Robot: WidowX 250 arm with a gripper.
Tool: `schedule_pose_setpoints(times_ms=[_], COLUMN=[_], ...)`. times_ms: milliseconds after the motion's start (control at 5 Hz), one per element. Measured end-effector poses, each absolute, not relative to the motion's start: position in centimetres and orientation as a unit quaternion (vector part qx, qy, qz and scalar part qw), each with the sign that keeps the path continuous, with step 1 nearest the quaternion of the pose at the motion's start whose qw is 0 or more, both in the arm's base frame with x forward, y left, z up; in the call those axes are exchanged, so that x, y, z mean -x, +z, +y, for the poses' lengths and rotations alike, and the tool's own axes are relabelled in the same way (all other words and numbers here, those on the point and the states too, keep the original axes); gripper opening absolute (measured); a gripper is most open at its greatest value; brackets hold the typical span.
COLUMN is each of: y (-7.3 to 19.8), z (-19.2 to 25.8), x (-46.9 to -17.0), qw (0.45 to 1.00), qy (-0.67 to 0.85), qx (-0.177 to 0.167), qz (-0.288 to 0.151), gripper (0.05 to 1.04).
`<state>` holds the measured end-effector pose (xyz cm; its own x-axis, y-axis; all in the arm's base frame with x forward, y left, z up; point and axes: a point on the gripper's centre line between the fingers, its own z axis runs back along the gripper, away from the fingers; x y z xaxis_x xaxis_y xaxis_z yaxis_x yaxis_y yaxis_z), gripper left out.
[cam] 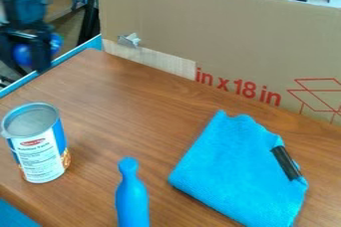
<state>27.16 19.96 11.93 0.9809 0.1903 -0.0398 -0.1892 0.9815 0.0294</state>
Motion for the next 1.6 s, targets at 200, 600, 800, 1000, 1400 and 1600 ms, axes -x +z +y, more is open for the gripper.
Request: schedule_pose_setpoints(times_ms=[200, 600, 800, 1000, 1400, 1600], y=[11.4, 6.2, 3.6, 2.3, 2.4, 2.4], z=[22.8, 22.5, 22.9, 24.0, 25.2, 24.4], x=[-24.9, -20.5, -19.7, -20.6, -21.6, -21.0], qw=[0.995, 0.996, 0.993, 0.992, 0.988, 0.986], qy=[0.102, 0.057, 0.065, 0.081, 0.111, 0.112], qx=[-0.004, -0.016, -0.033, -0.037, -0.037, -0.016], qz=[0.014, 0.066, 0.091, 0.094, 0.101, 0.123], gripper=[0.849, 0.849, 0.849, 0.847, 0.909, 1.008])
